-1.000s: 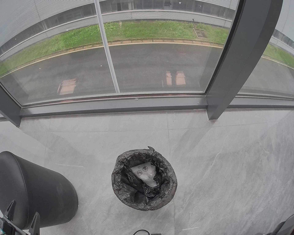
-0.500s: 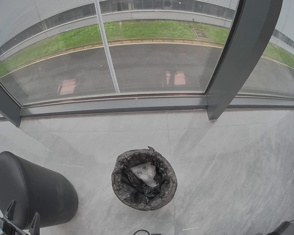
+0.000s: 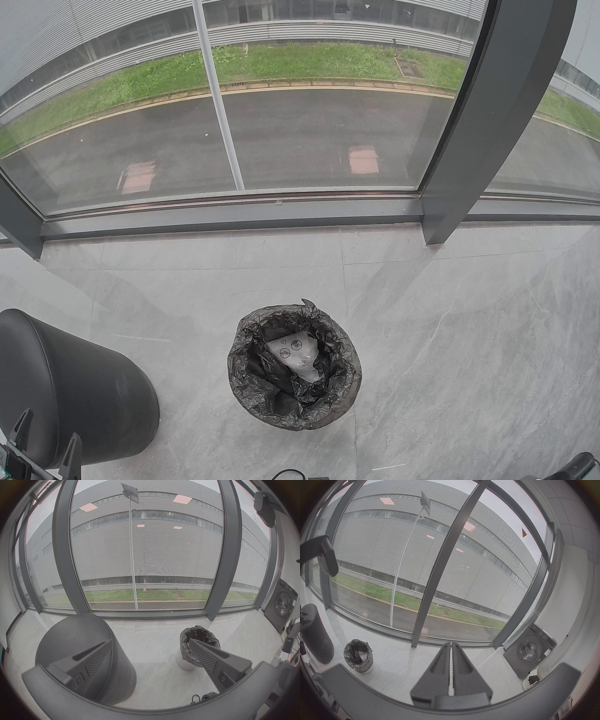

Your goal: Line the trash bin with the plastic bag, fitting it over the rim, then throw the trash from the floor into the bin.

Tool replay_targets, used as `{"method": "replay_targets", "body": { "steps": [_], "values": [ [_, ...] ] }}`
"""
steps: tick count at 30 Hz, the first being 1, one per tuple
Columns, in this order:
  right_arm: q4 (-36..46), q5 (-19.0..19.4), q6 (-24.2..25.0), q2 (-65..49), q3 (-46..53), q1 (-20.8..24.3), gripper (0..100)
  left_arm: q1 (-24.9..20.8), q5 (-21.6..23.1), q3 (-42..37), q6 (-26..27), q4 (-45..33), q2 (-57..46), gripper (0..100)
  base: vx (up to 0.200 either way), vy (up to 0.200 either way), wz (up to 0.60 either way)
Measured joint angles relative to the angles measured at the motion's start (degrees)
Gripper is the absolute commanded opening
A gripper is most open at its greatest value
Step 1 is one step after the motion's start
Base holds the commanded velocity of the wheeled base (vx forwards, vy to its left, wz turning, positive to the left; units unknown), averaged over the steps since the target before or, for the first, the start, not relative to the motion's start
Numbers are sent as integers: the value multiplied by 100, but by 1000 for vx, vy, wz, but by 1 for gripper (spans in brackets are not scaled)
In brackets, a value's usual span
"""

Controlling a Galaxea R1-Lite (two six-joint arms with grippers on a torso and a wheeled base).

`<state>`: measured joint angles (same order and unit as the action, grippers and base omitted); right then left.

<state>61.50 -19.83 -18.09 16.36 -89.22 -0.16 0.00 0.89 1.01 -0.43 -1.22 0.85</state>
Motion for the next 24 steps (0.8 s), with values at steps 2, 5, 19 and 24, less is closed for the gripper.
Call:
{"method": "replay_targets", "body": {
  "steps": [2, 5, 19, 24],
  "values": [
    [-391, 10, 11, -171, 549, -13, 0, 0, 0, 0, 0, 0, 0, 100, 0, 0, 0],
    [-1029, 40, 39, -401, 1401, -17, 0, 0, -2, 0, 2, 0, 0, 100, 0, 0, 0],
    [-4334, 556, 628, -1087, 5394, -9, 0, 0, 0, -2, 0, 0, 2, 100, 0, 0, 0],
    [-5240, 983, 931, -1257, 6856, -6, 0, 0, 0, -2, 0, 0, 2, 100, 0, 0, 0]
  ]
}}
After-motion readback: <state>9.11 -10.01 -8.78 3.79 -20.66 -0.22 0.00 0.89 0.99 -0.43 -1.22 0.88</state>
